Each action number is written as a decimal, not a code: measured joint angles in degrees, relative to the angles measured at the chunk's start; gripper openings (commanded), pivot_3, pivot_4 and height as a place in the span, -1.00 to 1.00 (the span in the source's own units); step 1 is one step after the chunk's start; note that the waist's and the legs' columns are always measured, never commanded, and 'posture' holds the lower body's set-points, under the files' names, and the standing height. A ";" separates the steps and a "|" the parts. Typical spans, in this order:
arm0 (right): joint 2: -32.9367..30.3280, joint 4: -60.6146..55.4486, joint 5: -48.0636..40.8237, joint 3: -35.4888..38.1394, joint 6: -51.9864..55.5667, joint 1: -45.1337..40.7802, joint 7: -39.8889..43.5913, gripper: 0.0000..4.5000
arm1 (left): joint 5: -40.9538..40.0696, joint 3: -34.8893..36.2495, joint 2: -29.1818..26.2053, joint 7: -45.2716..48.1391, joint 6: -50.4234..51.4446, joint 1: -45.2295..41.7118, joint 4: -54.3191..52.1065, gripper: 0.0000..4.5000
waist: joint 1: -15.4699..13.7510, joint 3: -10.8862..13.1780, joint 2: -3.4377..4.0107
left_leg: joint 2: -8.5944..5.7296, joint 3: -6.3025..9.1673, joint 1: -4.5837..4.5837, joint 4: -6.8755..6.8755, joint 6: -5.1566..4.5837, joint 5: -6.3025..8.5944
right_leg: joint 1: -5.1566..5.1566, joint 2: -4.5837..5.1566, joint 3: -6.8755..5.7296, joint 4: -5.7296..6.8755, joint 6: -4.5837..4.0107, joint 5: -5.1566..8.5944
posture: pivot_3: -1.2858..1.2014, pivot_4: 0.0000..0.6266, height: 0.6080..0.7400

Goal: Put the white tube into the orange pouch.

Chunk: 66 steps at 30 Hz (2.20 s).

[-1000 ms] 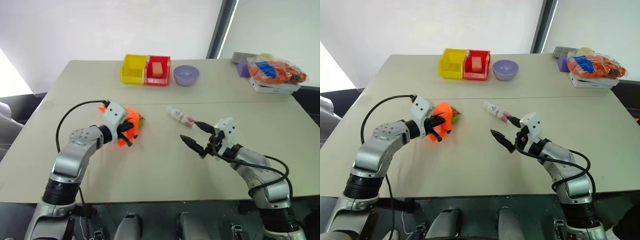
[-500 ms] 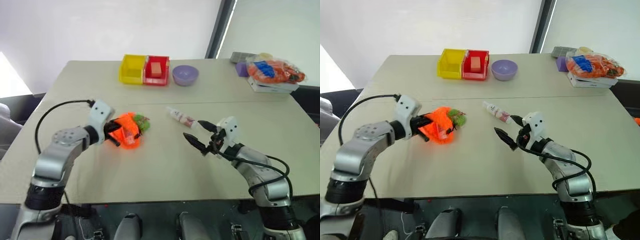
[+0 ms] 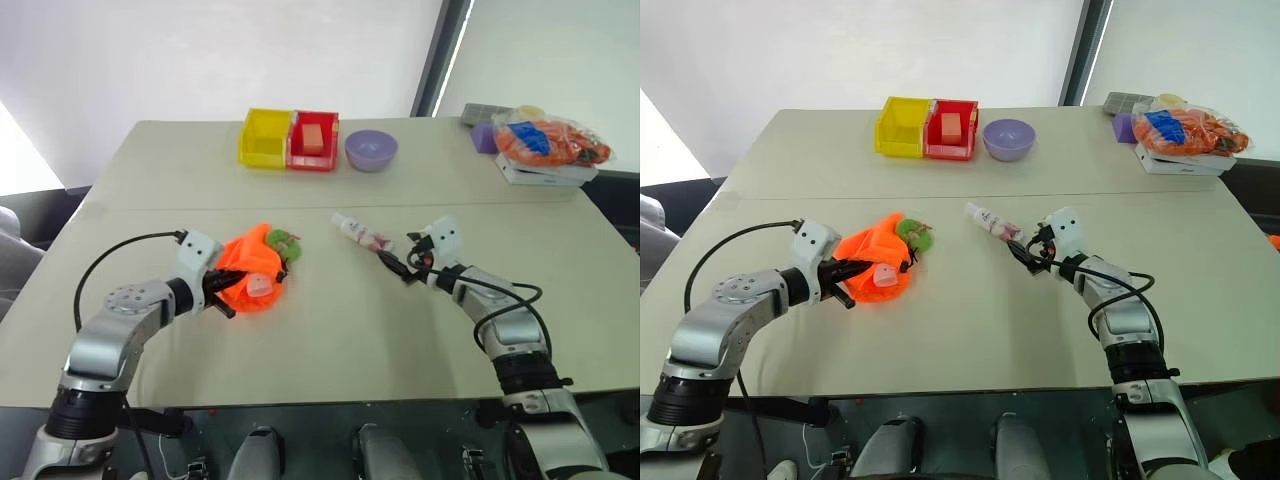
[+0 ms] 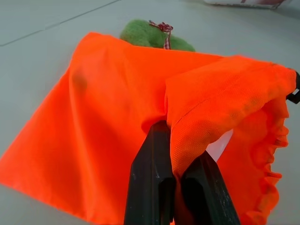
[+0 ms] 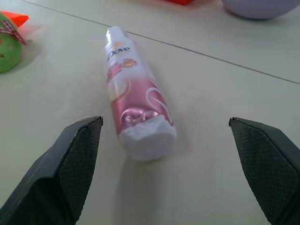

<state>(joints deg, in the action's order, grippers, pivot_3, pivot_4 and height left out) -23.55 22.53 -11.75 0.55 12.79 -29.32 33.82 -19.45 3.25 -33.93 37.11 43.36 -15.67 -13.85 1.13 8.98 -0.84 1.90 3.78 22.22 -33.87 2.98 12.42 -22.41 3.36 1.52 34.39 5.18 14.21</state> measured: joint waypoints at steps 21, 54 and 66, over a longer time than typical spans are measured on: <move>2.37 17.07 2.02 -0.21 -9.48 -6.09 8.86 -0.24 | 0.19 -0.38 0.90 -1.01 -0.24 -0.81 0.30 -1.00 | 0.06 0.00 0.01 | 0.00 0.01 -0.06 -0.02 0.00 0.00 | 0.03 -0.01 0.02 0.11 0.02 -0.01 | 0.03 -0.52 1.00; -7.62 -59.06 -9.80 -11.12 27.92 27.32 3.08 -0.24 | -3.74 -4.30 0.25 6.69 1.52 -9.14 6.00 -1.00 | -0.26 0.00 -0.04 | -0.05 0.00 0.14 -0.08 0.02 0.01 | -0.06 0.12 0.00 -0.14 -0.04 0.00 | 0.03 -0.52 1.00; 0.27 -51.50 -3.93 -18.52 30.21 18.47 -4.94 -0.24 | -4.05 -3.30 -1.22 6.46 3.03 -8.35 3.41 -1.00 | -0.34 -0.02 -0.07 | -0.03 0.04 0.12 -0.04 0.02 0.01 | -0.08 0.08 -0.02 -0.09 -0.03 0.01 | 0.03 -0.52 1.00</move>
<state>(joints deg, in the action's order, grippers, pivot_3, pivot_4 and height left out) -23.28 -28.97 -15.67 -17.96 43.00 -10.86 28.88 -23.50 -0.05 -35.15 43.57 46.40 -24.02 -10.45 0.79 8.96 -0.91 1.87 3.82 22.34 -33.91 2.99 12.43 -22.49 3.44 1.50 34.30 5.15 14.22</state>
